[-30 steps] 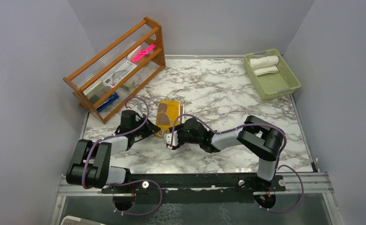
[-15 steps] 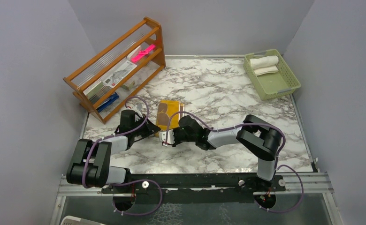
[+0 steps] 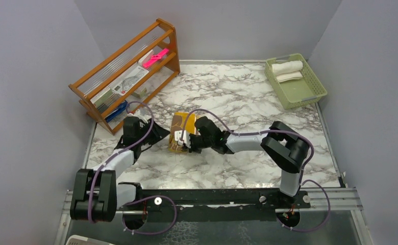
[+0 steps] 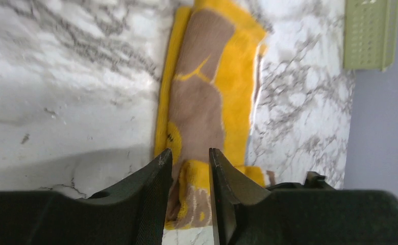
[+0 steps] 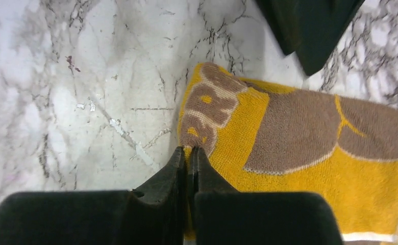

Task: Roll the towels
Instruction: Roll the towel at the center of the board.

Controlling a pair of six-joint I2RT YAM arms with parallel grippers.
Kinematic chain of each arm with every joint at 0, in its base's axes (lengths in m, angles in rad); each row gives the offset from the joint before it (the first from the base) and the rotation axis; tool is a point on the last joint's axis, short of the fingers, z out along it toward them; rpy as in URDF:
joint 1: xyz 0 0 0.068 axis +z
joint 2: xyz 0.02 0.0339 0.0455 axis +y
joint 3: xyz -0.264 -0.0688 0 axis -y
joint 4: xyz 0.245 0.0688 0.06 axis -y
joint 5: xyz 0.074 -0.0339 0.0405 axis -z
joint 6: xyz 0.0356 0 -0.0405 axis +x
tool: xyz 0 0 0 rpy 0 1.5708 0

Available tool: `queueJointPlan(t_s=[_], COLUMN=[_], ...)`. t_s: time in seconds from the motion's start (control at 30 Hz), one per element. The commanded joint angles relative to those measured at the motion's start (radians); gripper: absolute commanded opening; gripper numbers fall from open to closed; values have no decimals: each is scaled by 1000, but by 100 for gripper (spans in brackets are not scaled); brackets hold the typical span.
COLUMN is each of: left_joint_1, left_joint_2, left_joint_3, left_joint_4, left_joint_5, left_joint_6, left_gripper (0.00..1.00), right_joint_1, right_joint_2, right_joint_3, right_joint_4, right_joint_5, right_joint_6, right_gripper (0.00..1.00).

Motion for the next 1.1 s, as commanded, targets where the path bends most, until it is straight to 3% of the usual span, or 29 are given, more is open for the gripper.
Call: queueJointPlan(t_s=[0.0, 0.23, 0.43, 0.67, 1.07], left_joint_1=[22, 24, 24, 22, -4], left_joint_2=[-152, -296, -317, -307, -241], left_joint_3=[76, 87, 8, -24, -73], left_joint_4=[-111, -198, -85, -17, 129], left_joint_5=[-101, -97, 27, 103, 155], left_joint_6=[1, 6, -3, 1, -62], left_gripper=[37, 40, 37, 35, 35], right_joint_1=[-87, -176, -239, -295, -328], right_joint_2=[-33, 47, 162, 399, 543], right_joint_3=[61, 170, 304, 609, 641], right_joint_4=[-76, -110, -129, -492, -374], right_joint_5=[-285, -487, -614, -728, -699], right_joint_6=[219, 437, 673, 740, 1000], right_gripper=[1, 1, 1, 1, 1])
